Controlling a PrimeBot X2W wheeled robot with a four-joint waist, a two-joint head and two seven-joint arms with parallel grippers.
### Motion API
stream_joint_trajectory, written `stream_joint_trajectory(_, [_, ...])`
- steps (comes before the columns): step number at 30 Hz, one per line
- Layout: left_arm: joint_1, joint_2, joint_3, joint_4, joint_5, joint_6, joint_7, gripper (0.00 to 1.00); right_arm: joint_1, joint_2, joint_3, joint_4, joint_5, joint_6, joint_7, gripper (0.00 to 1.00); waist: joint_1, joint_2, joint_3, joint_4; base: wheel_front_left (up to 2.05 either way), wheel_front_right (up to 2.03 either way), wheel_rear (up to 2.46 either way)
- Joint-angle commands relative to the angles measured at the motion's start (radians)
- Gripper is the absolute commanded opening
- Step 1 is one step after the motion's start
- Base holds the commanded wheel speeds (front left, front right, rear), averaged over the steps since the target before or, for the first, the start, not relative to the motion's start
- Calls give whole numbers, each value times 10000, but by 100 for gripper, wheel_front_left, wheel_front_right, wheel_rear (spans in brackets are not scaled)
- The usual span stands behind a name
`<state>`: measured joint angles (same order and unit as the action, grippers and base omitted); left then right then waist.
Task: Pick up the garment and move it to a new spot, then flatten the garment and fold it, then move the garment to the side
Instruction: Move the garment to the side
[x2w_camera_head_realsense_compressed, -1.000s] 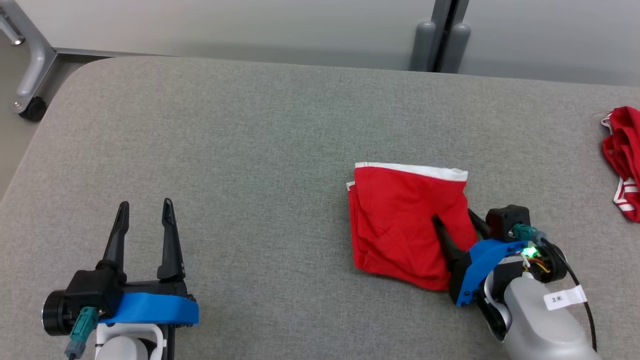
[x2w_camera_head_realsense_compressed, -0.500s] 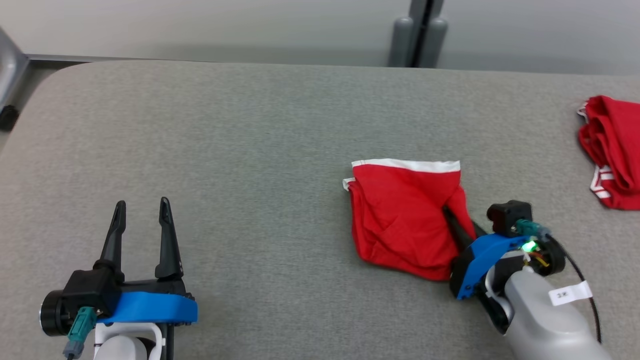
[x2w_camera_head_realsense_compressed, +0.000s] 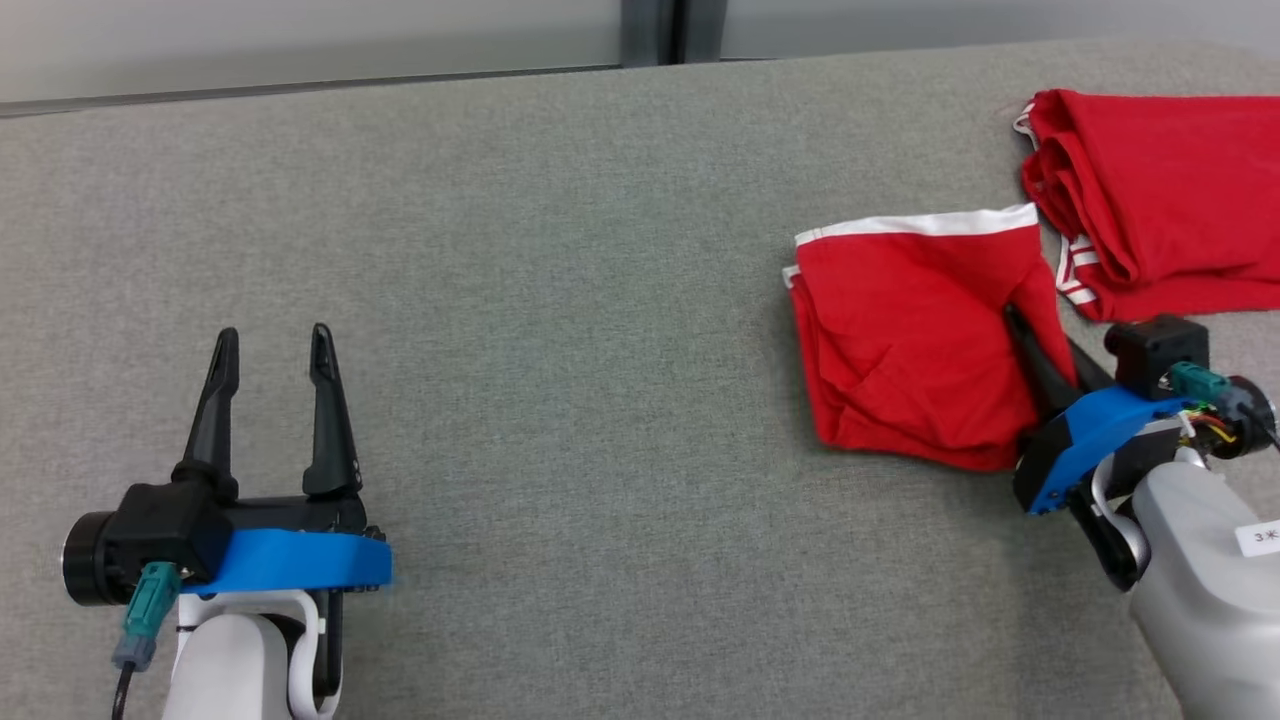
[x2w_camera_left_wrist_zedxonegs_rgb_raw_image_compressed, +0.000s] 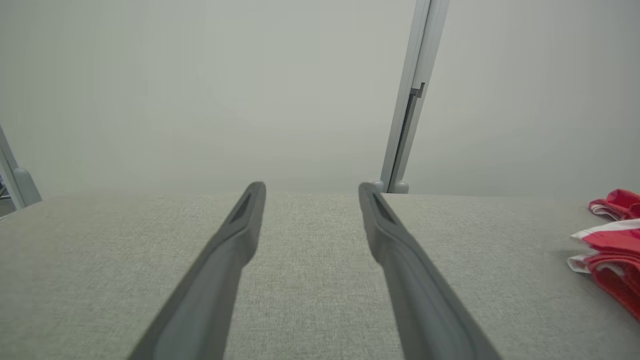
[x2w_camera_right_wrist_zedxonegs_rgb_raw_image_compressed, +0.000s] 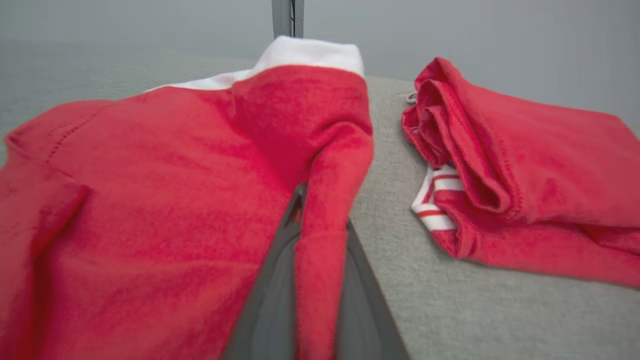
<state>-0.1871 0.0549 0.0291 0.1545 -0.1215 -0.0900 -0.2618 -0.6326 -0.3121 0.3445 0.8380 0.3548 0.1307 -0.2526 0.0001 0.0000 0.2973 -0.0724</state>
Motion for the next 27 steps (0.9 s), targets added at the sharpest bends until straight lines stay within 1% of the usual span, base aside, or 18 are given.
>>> stream_joint_trajectory(1, [-222,36,31,-52,80,-45,-42,100,-197,-182,-84,-148,32,2,-71,0,-1,0,127,-107,0,0,0])
stream_joint_trajectory(4, [-402,46,14,-44,128,-62,-42,100,-365,-338,-208,-380,-36,2,-75,0,-1,0,289,-228,0,0,0])
stream_joint_trajectory(10, [-575,33,-36,-58,157,-122,-42,100,-1013,-363,-62,-710,-208,1,135,0,-1,0,475,-202,0,0,0])
stream_joint_trajectory(15, [-689,70,42,-208,197,-137,-42,100,-1804,-847,-16,-789,-267,2,637,0,-1,0,912,-100,0,0,0])
stream_joint_trajectory(22, [-958,153,103,-568,298,-158,-42,100,-2821,-2330,-137,-728,-286,2,1290,0,-1,0,1759,-57,0,0,0])
stream_joint_trajectory(27, [-1174,218,130,-795,357,-164,-42,100,-3324,-3598,-234,-549,143,1,1719,0,-1,0,2242,-34,0,0,0])
